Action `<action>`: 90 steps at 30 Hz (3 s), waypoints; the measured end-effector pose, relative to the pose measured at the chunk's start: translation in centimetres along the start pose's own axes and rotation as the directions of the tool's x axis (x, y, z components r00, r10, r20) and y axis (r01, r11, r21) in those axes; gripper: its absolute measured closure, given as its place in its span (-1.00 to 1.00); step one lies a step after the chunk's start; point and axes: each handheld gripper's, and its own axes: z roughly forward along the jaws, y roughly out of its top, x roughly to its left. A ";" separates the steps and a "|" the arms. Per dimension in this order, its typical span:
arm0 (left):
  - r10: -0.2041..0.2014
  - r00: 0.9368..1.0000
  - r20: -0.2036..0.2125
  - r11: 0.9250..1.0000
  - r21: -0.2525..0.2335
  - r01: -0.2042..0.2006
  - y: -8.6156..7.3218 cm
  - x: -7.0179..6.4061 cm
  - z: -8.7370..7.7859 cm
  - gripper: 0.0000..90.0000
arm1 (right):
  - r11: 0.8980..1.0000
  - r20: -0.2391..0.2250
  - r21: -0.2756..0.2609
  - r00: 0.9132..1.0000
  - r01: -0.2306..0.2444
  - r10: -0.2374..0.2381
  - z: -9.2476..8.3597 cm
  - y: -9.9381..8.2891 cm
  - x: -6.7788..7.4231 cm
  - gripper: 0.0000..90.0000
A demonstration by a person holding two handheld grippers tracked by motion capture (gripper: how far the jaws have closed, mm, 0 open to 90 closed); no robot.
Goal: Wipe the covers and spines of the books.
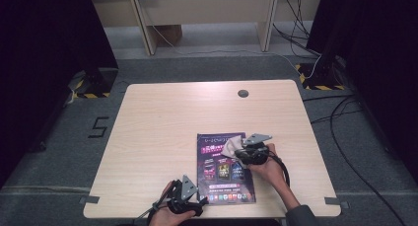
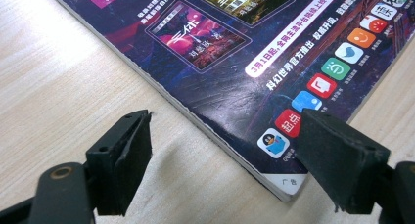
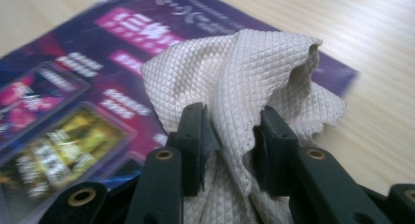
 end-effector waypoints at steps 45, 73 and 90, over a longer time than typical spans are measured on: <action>-0.032 0.999 -0.030 0.999 0.004 0.033 0.9 0.9 1.3 -0.68 | 1.000 0.024 0.006 1.000 0.006 -0.006 1.3 1.1 2.6 0.47; -0.046 0.999 -0.021 0.999 -0.020 0.045 0.3 1.5 0.5 -0.59 | 0.986 -0.150 -0.002 0.975 0.166 -0.165 2.6 1.9 10.0 0.48; -0.045 0.999 -0.002 0.999 -0.024 0.045 -0.1 1.7 -0.6 -0.59 | 0.983 -0.177 0.000 0.967 0.185 -0.182 1.9 1.3 10.3 0.48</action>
